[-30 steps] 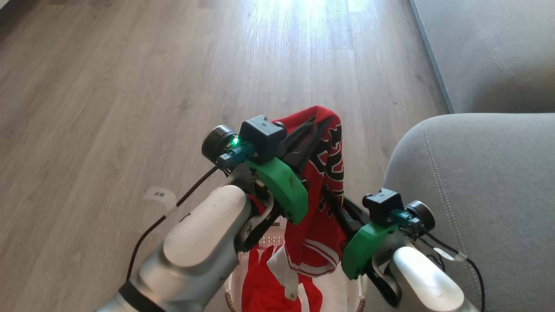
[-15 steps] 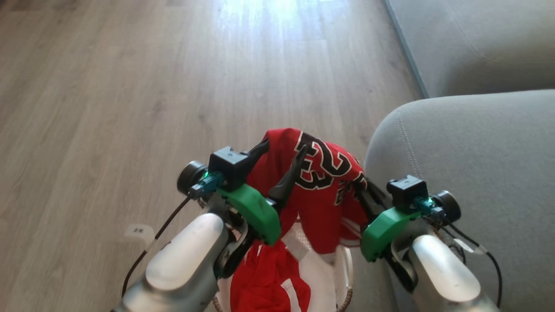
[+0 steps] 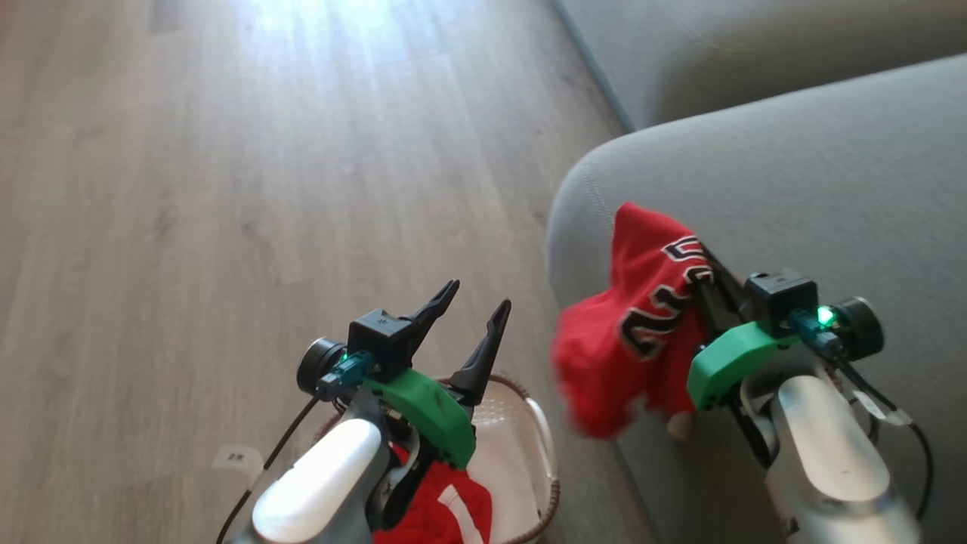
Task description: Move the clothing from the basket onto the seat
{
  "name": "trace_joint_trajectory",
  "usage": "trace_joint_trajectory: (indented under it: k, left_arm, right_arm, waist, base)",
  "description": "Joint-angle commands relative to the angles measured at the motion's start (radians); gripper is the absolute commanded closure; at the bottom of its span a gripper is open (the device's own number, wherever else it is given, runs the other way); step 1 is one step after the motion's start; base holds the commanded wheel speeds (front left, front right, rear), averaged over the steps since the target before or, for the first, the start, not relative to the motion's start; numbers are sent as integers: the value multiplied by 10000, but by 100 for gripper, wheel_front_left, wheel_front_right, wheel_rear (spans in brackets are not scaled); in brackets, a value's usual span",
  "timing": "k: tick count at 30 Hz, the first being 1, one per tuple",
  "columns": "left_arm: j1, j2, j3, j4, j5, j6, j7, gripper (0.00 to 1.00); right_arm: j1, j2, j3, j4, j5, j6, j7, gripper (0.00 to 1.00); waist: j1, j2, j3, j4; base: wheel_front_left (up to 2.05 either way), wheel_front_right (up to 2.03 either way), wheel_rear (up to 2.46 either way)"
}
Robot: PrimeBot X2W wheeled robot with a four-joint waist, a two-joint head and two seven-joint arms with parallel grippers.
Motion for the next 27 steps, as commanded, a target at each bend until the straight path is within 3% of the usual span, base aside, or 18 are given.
trace_joint_trajectory:
  k: [1,10,15,21,27]
  left_arm:
    - [-317,140,387,-203,-98,50,-172,0]
    - [-204,-80,251,139,-144,86,-602,0]
    - [-200,-175,173,377,-154,70,-799,0]
    - [-209,-276,37,598,-145,22,-974,0]
    - [-201,-350,-101,660,-146,-46,-1105,0]
  right_arm:
    - [-583,-9,70,-458,-118,-4,-69,100]
    - [-631,-306,-362,-831,-387,-4,-69,100]
    - [-609,-291,-455,-975,-342,-4,-69,100]
    - [-634,-261,-416,-1007,-283,-4,-56,100]
    - [-1051,-228,-381,-697,-327,-4,-1,100]
  waist:
    - [0,0,98,-605]
    - [0,0,432,-2169]
    - [0,0,596,-2630]
    - [0,0,747,-2747]
    - [0,0,908,-2390]
  base:
    - [0,0,0]
    - [0,0,0]
    - [0,0,0]
    - [0,0,0]
    - [0,0,0]
